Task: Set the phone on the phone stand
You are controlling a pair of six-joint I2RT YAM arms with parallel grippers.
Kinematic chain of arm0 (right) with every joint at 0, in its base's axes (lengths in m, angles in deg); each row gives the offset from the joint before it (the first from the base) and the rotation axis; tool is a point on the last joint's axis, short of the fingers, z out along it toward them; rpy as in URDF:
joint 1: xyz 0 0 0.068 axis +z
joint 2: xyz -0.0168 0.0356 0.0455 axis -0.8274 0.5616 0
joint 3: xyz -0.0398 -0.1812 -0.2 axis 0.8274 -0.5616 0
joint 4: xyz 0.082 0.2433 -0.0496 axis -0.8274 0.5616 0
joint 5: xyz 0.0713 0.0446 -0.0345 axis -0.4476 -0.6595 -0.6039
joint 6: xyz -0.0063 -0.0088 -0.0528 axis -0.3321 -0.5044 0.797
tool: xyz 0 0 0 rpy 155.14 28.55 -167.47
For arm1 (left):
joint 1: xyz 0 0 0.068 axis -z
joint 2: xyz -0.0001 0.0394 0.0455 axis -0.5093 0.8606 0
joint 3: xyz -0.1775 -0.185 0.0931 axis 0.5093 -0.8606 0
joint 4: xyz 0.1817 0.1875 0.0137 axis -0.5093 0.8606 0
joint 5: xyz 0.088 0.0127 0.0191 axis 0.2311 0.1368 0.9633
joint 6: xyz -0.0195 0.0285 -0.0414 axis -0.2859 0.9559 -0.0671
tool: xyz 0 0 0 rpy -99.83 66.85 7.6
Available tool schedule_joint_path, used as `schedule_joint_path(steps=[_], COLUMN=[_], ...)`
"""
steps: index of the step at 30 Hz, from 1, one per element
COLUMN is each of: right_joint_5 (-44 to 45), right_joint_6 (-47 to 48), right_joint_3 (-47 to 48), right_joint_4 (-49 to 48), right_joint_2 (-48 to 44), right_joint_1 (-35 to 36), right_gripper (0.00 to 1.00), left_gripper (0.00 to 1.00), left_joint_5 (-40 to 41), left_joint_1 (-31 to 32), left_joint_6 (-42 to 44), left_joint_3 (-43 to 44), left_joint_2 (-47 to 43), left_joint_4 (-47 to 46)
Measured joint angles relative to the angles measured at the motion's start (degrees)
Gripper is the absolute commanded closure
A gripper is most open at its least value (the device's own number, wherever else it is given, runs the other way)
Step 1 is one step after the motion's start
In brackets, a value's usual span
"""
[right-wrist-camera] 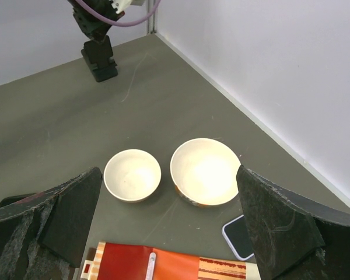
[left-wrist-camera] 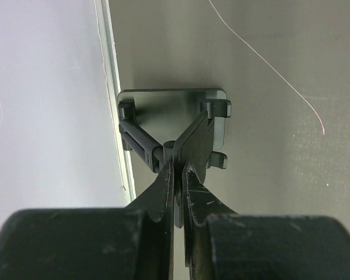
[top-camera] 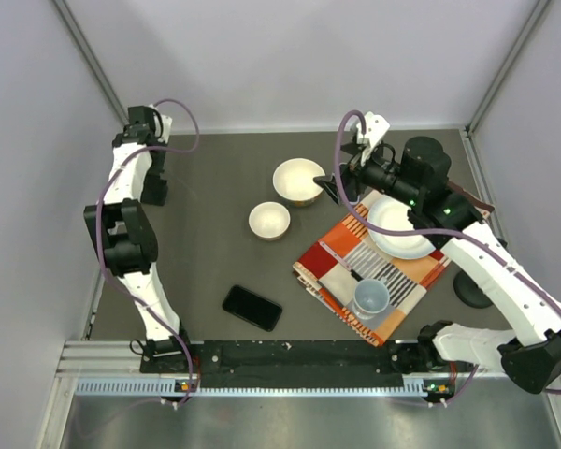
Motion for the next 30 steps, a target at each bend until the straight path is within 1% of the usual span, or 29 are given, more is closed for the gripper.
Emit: schedule_joint_path(steps=[6,12,17,21,25,27,30], right_joint_5=[-0.2,-0.2,-0.2,-0.3,-0.3,-0.3,-0.3], right_joint_6=[0.0,0.1,0.5,0.5,0.5,0.6,0.9], right_joint_3=[0.0,0.0,0.0,0.0,0.0,0.0,0.0], right_joint_4=[0.0,-0.1,-0.2,-0.5,-0.9,-0.9,-0.9], right_joint_2=[0.7,0.7,0.7,0.7,0.7,0.8,1.0], right_joint_1=[0.0,0.0,0.0,0.0,0.0,0.0,0.0], right_gripper=[0.01,0.01,0.01,0.01,0.01,0.01,0.01], left_gripper=[1.00,1.00,1.00,1.00,1.00,0.99,0.94], left_joint_5=[-5.0,-10.3,-13.1,-13.7,-12.4,-11.8,-11.0], left_joint_1=[-1.6,-1.8,-3.0,-3.7,-3.8,-3.8,-3.8], left_joint_6=[-0.7,-0.9,-0.9,-1.0,-0.9,-1.0,-1.0], left_joint_3=[-0.6,-0.1,0.0,0.1,0.5,1.0,1.6], left_joint_2=[-1.7,-1.8,-1.7,-1.2,-0.6,-0.1,0.6], left_joint_4=[1.0,2.5,2.7,2.5,2.1,1.9,1.6])
